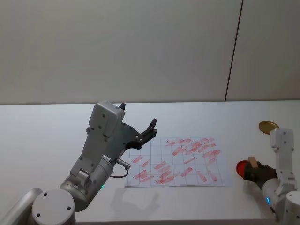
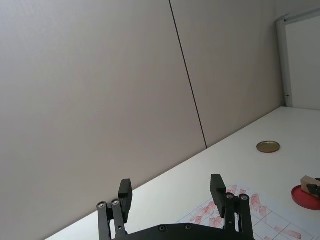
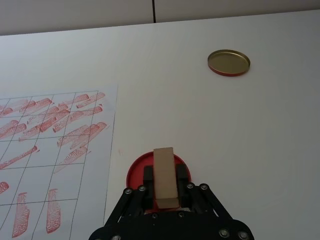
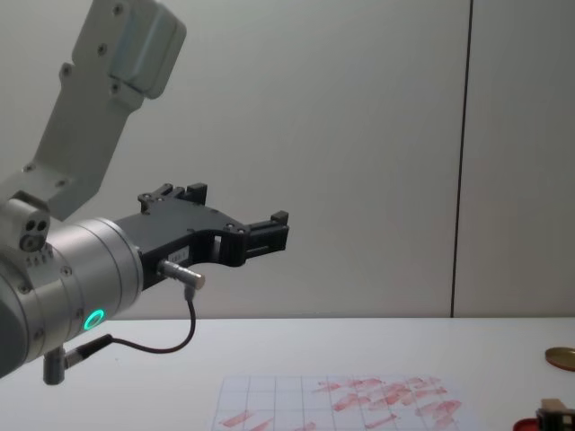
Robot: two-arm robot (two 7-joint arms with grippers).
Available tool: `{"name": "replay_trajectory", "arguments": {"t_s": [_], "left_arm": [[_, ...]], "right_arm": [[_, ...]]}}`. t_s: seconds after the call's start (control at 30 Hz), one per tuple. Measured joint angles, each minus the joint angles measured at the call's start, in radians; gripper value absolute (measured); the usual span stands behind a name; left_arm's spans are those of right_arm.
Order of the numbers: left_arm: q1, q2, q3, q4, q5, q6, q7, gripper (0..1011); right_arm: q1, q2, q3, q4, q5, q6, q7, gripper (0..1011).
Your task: Use the one hand to pick up the stamp and affix it onto the A4 paper.
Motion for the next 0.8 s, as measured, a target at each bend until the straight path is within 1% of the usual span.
{"name": "replay_trajectory", "arguments": {"t_s": [0.03,0.17,0.8], "left_arm": [[0.000,0.000,0.000,0.000,0.000,0.000,0.000,993],[0.000,0.000,0.000,0.000,0.000,0.000,0.000,993],[0.000,0.000,0.000,0.000,0.000,0.000,0.000,993]], "right_arm": [[0.000,0.000,0.000,0.000,-0.001,0.000,-0.001,263],[0.001,-0.002,0.001,0.002,-0.005,0.002,-0.006,219],[0.009,-0.009,0.010,0.011,-0.002,0.037,-0.032,220]]}}
